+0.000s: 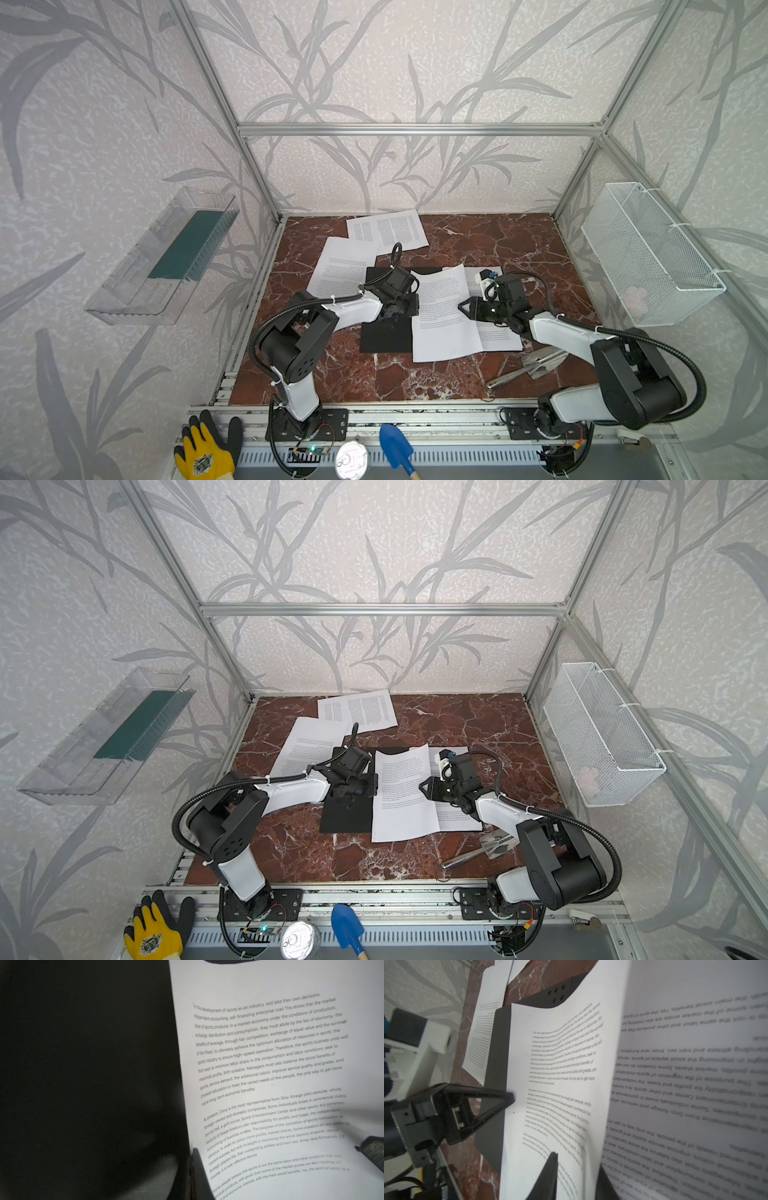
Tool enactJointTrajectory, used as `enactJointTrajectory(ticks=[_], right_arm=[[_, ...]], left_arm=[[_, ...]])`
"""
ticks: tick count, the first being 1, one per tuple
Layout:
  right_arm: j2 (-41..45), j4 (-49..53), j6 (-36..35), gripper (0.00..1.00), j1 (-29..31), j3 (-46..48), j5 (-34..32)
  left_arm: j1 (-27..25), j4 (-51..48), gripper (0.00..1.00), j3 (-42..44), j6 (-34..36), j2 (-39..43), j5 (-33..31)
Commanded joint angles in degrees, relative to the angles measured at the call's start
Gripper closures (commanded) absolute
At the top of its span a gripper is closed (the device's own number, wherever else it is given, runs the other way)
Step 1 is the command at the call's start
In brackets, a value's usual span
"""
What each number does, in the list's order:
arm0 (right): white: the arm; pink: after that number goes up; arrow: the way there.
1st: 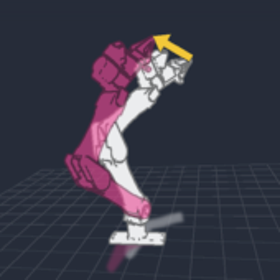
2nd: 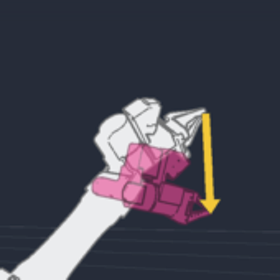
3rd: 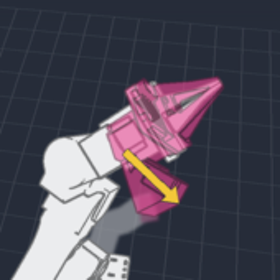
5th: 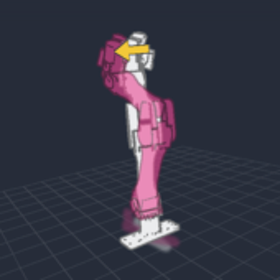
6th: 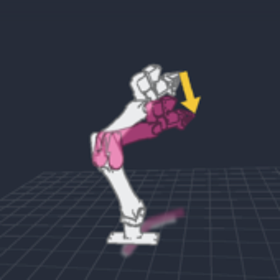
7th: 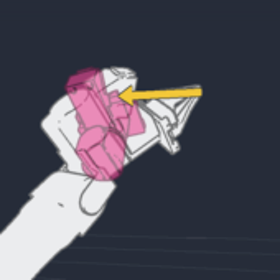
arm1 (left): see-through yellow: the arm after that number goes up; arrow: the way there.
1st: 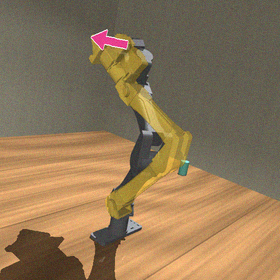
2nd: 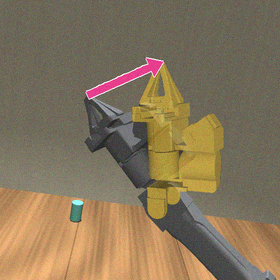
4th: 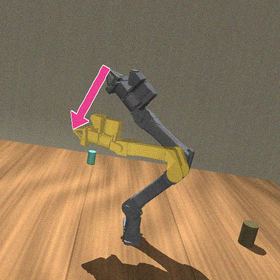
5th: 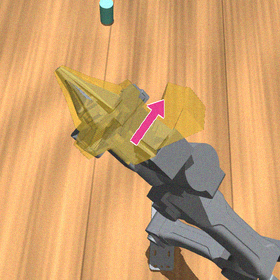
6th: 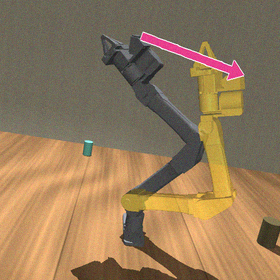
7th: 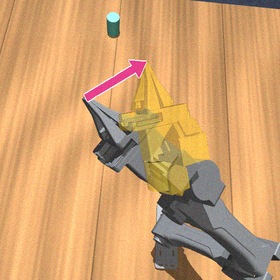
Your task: Put the files into the folder
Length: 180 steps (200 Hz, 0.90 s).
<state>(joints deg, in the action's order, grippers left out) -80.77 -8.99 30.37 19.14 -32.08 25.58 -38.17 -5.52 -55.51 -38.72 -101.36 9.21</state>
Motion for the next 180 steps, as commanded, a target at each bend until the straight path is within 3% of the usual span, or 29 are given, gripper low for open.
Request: enactJointTrajectory(ticks=[1, 7, 24, 44, 52, 57, 60, 103, 131, 180], right_arm=[[2.81, 1.23, -0.47, 0.95, -0.24, -0.17, 0.7], [3.62, 2.31, -1.0, 1.0, -0.39, -0.35, 0.54], [6.45, 6.75, -2.83, 1.0, -1.25, -1.41, -0.26], [9.83, 13.4, -5.59, 1.0, -2.88, -3.33, -1.88], [10.89, 16.33, -6.82, 1.0, -3.72, -4.34, -2.57], [11.41, 18.18, -7.55, 1.0, -4.19, -5.2, -2.78], [11.61, 19.48, -8.08, 1.0, -4.5, -5.68, -2.93], [13.1, 34.75, -14.67, 1.0, -6.98, -12.45, -13.42], [12.57, 38.05, -18.72, 1.0, -8.58, -14.15, -20.24], [10.39, 36.65, -23.73, 1.0, -8.68, -15.73, -26.03]], left_arm=[[0.01, 0.59, 0.92, -0.99, -0.32, 1.5, 0.47], [0.02, 1.26, 0.89, -0.53, -0.18, 2.26, 0.61], [-0.05, 4.01, 0.78, 1.27, 0.23, 4.98, 1.3], [-0.55, 7.59, 0.56, 3.48, 1.12, 8.78, 2.03], [-0.98, 9.4, 0.37, 4.67, 1.64, 10.48, 2.16], [-1.26, 10.33, 0.07, 5.36, 1.94, 11.6, 1.98], [-1.35, 10.81, 0.02, 5.75, 2.04, 12.36, 1.77], [-4.01, 22.82, 0.01, 15.01, 5.33, 24.78, -1.29], [-7.31, 26.63, 0.01, 18.48, 10.4, 31.12, -4.35], [-8.5, 32.09, 0.01, 20.58, 12.81, 30.41, -5.7]])
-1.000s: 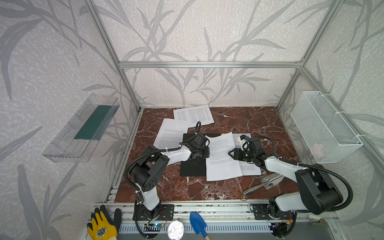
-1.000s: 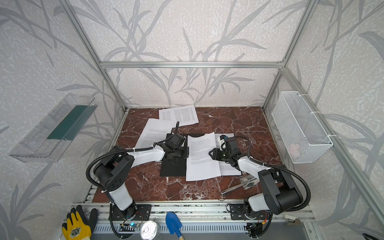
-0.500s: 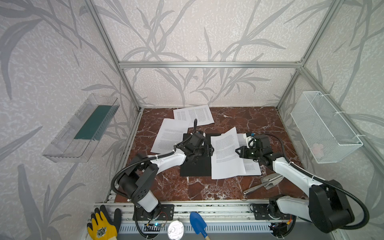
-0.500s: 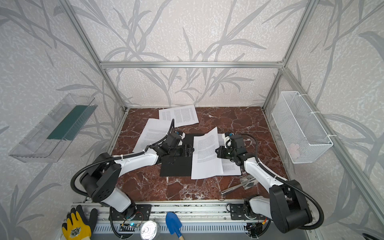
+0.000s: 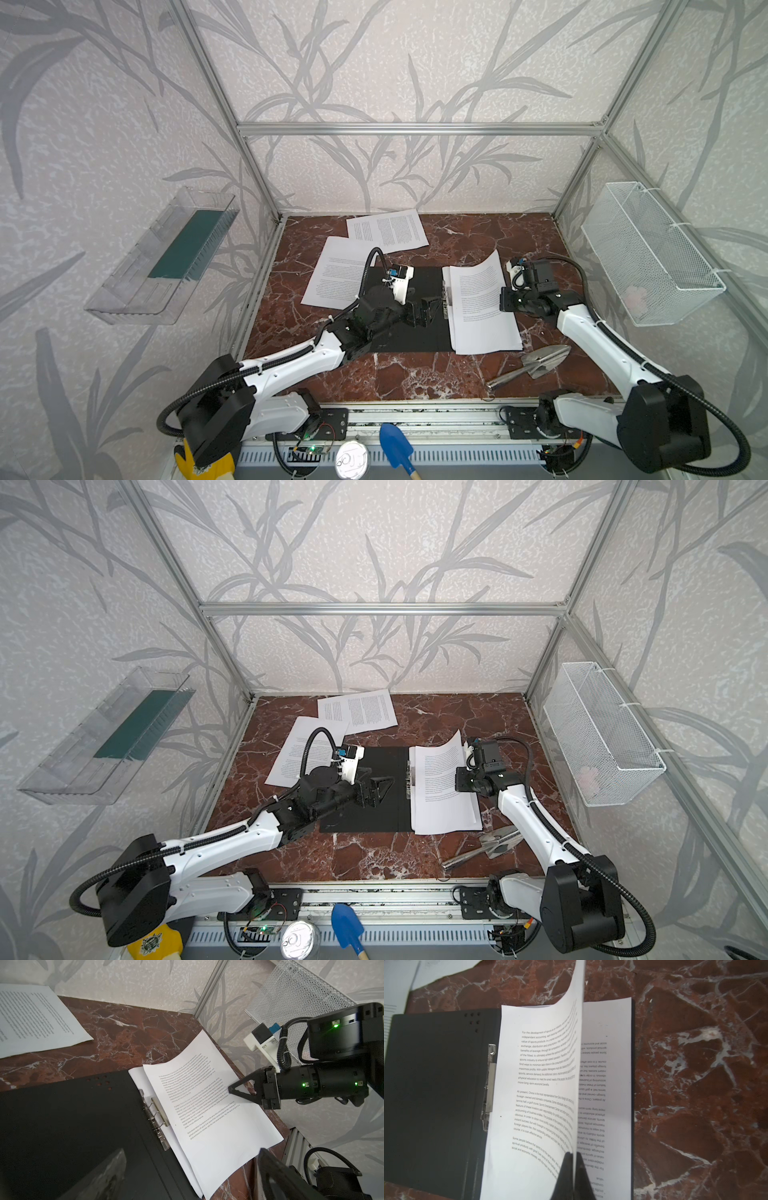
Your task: Put the files into the folder
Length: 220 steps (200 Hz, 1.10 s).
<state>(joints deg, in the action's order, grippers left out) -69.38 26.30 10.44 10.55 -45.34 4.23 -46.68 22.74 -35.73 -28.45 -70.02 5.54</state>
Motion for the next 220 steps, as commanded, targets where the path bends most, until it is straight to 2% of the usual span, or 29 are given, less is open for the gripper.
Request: enactJointTrajectory(ticks=[1, 98, 220], right_arm=[[-1.05, 1.28, -3.78, 1.0, -0.09, -2.47, -4.67], [-9.05, -3.51, -0.91, 1.0, -0.09, -6.02, 4.39], [-11.32, -4.0, 4.43, 1.0, -0.35, -4.91, 8.43]], left_arm=[[0.0, 3.82, 0.01, 0.77, 2.57, -0.96, -1.98], [0.0, 1.97, 0.01, -0.66, 2.96, -2.53, -1.64], [0.01, 0.81, 0.01, -1.8, 2.64, -3.88, -0.96]])
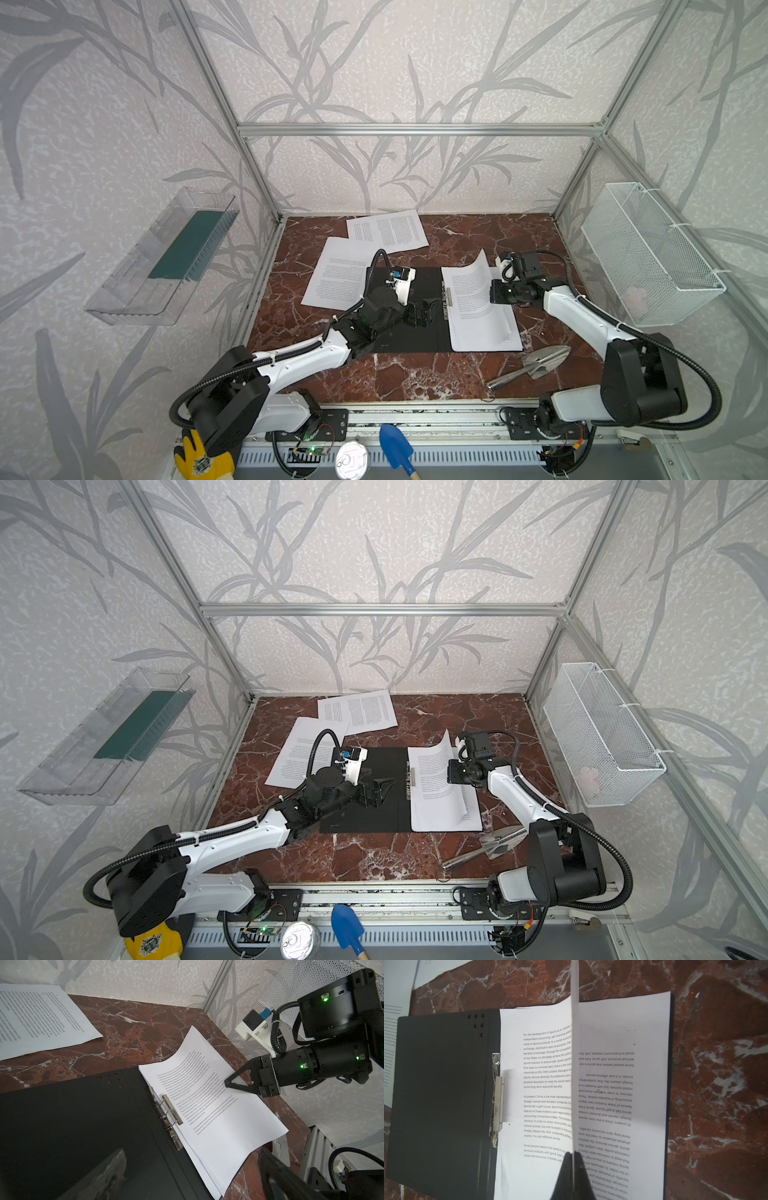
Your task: Put the files into the folder
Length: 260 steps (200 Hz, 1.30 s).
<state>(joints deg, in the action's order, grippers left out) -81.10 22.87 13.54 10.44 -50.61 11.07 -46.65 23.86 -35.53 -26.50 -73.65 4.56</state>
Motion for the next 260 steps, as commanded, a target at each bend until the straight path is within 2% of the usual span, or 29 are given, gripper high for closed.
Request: enactJointTrajectory(ticks=[1, 65, 242, 260], right_arm=[[0.41, -0.6, 1.37, 1.0, -0.24, 0.39, 1.63], [2.32, -1.58, 3.57, 1.0, -0.24, 2.34, 4.07], [1.92, -2.76, 3.99, 1.0, -0.24, 2.67, 6.27], [1.76, -2.75, 3.87, 0.97, -0.24, 2.62, 6.32]], left_arm=[[-0.02, -0.3, 0.01, -1.96, 0.72, -0.26, 0.02], [-0.02, -0.48, 0.01, -2.26, 0.53, -0.54, 0.26], [-0.02, -0.69, 0.01, -2.35, 0.39, -0.56, 0.56], [-0.04, -0.74, 0.01, -2.44, 0.34, -0.7, 0.47]])
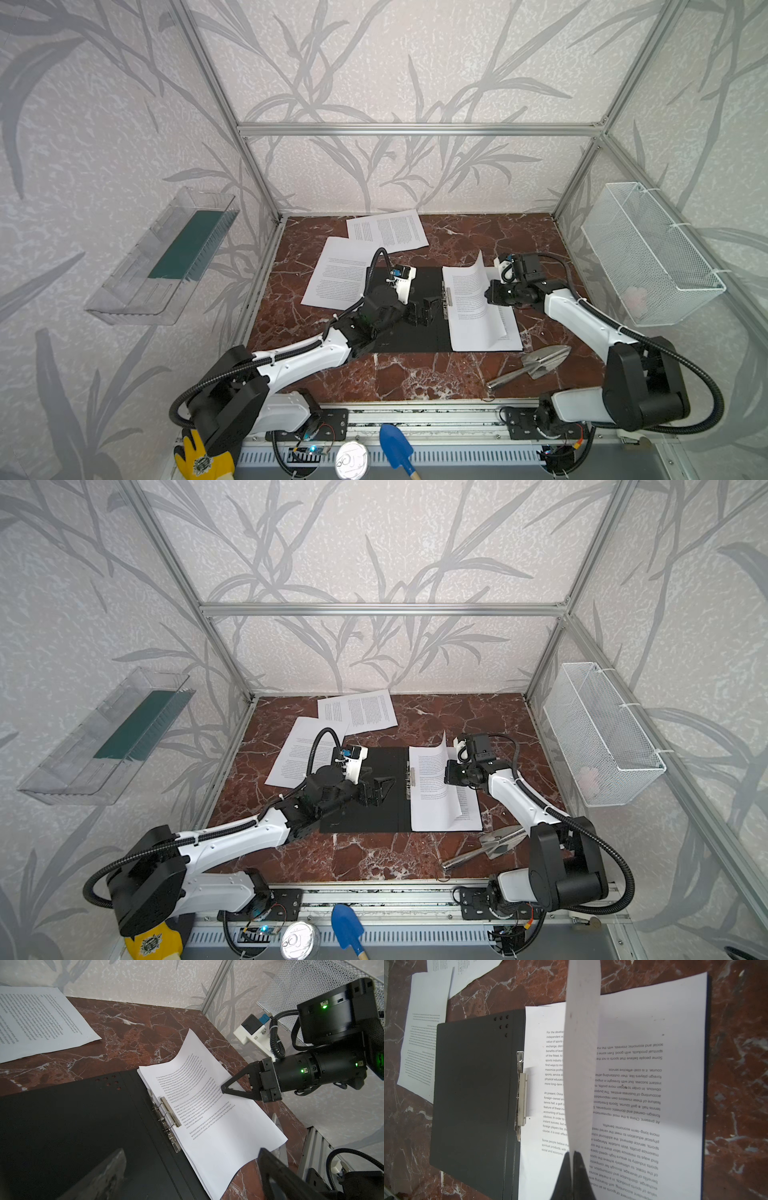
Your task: Put the files into the folder
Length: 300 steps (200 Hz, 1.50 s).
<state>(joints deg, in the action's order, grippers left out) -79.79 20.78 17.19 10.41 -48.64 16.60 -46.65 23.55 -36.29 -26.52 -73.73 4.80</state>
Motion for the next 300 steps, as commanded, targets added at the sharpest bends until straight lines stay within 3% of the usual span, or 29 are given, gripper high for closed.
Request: enactJointTrajectory(ticks=[1, 45, 75, 104, 150, 207, 221, 223, 224, 228, 263, 300], right_arm=[[0.44, -0.65, 0.26, 0.97, -0.22, 0.65, 0.8], [0.75, -0.53, 0.09, 0.9, -0.22, 0.96, 0.54], [1.21, 0.02, -0.1, 0.74, -0.22, 1.09, -0.68], [1.31, 0.65, 0.19, 0.52, -0.22, 1.14, -2.25], [1.56, 0.63, 0.29, 0.43, -0.22, 2.13, -3.42], [4.28, 1.07, 3.37, 0.32, -1.71, 3.59, -13.64], [6.26, -0.04, 4.35, 0.2, -3.12, 4.54, -15.24], [6.56, -0.21, 4.52, 0.15, -3.25, 4.66, -15.65], [6.74, -0.21, 4.61, 0.07, -3.32, 4.77, -15.86], [7.38, -0.9, 4.78, 0.0, -3.54, 5.1, -16.57], [11.8, 2.07, 5.46, 0.01, -5.81, 2.51, -15.98], [20.48, -7.22, 10.65, 0.01, -9.18, 8.77, -3.78]], left_arm=[[-0.03, -0.44, 0.01, -1.67, 0.35, -0.62, 0.27], [-0.02, -0.52, 0.01, -1.68, 0.25, -0.62, 0.37], [-0.02, -0.57, 0.01, -1.68, 0.22, -0.53, 0.39], [-0.02, -0.61, 0.01, -1.68, 0.22, -0.46, 0.24], [-0.02, -0.7, 0.01, -1.76, 0.08, -0.67, 0.21], [-0.02, -1.39, 0.01, -1.83, 0.11, -0.22, -0.48], [-0.02, -1.66, 0.01, -1.85, 0.1, 0.1, -0.91], [-0.04, -1.67, 0.01, -1.79, 0.12, 0.17, -0.99], [-0.03, -1.67, 0.01, -1.77, 0.09, 0.22, -1.05], [-0.06, -1.75, 0.01, -1.76, 0.12, 0.26, -1.23], [-0.02, -3.58, 0.01, -1.81, 0.8, 1.86, -3.56], [-0.04, -6.18, 0.01, -1.59, 2.42, 3.38, -9.37]])
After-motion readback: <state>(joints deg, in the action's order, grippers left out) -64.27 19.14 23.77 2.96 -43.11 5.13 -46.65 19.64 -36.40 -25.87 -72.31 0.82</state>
